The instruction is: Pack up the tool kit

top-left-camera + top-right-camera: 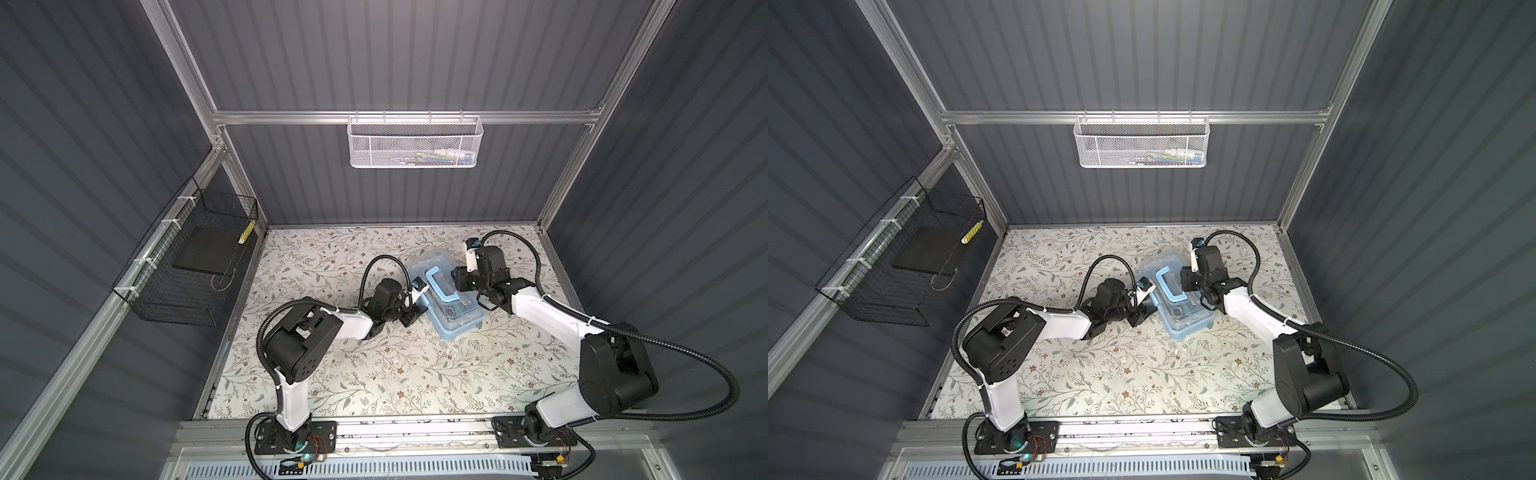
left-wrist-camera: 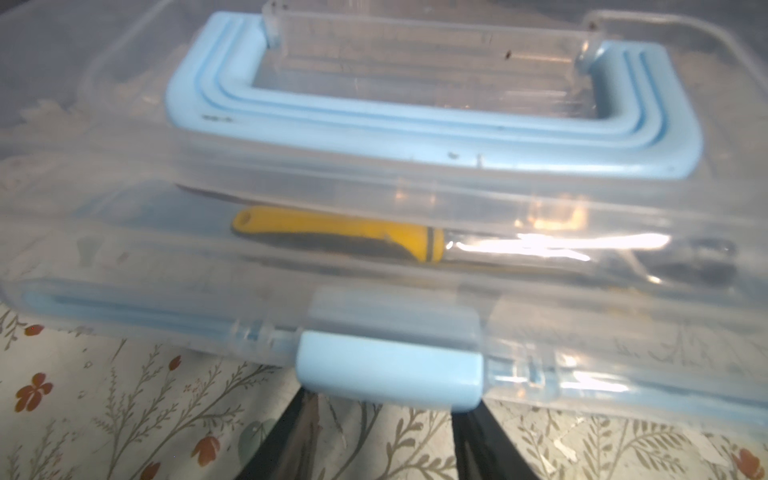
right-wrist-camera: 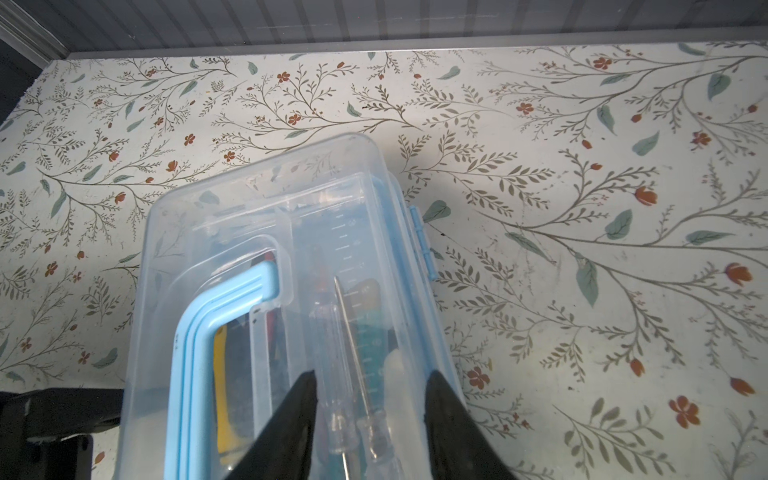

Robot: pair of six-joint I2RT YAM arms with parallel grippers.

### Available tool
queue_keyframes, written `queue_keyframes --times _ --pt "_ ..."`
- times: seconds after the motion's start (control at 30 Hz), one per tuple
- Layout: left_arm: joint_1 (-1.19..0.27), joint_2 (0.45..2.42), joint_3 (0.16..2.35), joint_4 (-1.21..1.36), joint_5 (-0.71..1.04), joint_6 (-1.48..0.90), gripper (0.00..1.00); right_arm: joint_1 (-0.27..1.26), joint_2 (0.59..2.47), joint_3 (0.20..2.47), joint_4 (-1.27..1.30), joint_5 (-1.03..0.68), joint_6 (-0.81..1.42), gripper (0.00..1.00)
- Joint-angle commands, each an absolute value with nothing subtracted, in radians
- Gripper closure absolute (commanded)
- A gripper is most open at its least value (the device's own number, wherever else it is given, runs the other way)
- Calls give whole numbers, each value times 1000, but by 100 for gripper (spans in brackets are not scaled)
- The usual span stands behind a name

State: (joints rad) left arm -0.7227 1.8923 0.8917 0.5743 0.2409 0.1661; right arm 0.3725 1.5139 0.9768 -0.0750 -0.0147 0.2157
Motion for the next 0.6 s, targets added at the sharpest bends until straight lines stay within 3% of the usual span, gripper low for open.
queue_keyframes --times 0.0,0.3,0.57 --pt "-727 1927 912 770 238 121 71 421 1575 922 -351 -167 242 57" --pt "-727 1936 895 839 258 108 67 429 1568 928 -371 -159 262 57" --pt "-726 1862 860 756 206 138 26 429 1555 927 -361 -130 301 53"
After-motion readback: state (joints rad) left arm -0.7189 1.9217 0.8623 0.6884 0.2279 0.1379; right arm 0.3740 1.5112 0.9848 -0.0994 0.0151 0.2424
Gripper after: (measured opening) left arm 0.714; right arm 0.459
